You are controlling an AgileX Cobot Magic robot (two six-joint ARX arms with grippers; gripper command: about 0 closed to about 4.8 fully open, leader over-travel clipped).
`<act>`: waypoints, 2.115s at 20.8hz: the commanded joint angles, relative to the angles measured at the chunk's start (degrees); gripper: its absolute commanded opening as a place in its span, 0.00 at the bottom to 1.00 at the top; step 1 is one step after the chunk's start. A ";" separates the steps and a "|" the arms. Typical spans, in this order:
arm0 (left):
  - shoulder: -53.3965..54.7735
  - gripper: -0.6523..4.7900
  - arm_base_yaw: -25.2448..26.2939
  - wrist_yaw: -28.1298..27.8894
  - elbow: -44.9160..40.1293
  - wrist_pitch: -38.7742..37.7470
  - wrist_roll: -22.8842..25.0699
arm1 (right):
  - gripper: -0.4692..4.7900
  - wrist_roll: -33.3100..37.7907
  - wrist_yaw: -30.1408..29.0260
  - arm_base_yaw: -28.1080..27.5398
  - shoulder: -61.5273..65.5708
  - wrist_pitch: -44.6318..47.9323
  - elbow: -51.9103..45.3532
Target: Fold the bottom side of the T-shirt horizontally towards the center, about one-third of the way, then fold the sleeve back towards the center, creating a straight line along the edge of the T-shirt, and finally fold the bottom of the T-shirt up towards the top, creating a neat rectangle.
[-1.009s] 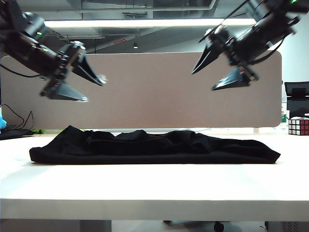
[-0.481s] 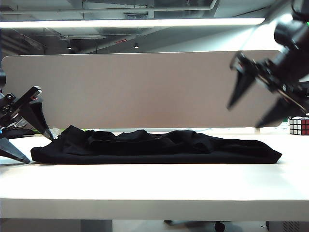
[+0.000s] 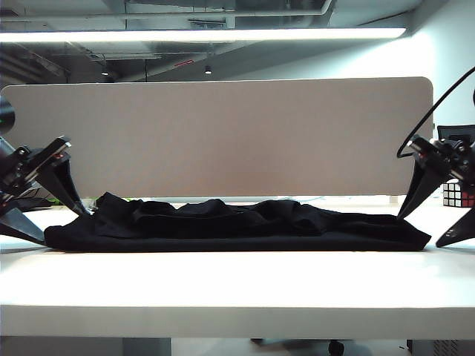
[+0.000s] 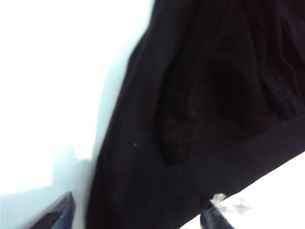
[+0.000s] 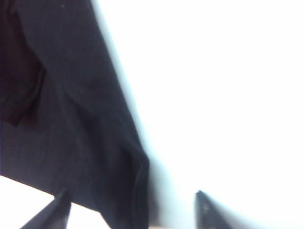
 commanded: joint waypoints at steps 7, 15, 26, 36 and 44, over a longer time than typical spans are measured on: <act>0.04 0.32 -4.59 -2.58 -0.13 4.70 -2.51 | 0.56 7.41 -0.31 5.68 3.93 8.20 -0.28; -1.14 0.11 -5.18 -2.99 -0.52 -4.37 -0.28 | 0.08 1.14 -7.45 5.84 1.36 0.55 -0.33; -27.45 0.11 -3.65 -0.79 -15.50 -12.94 0.13 | 0.08 0.74 -8.07 5.07 -31.98 -11.98 -8.70; -8.48 0.11 -3.39 2.32 8.20 21.03 -18.23 | 0.08 7.54 -4.81 3.32 -8.17 9.11 9.97; 14.60 0.11 -3.54 -5.66 23.91 34.47 -17.75 | 0.10 7.52 -4.00 2.84 20.70 17.53 35.23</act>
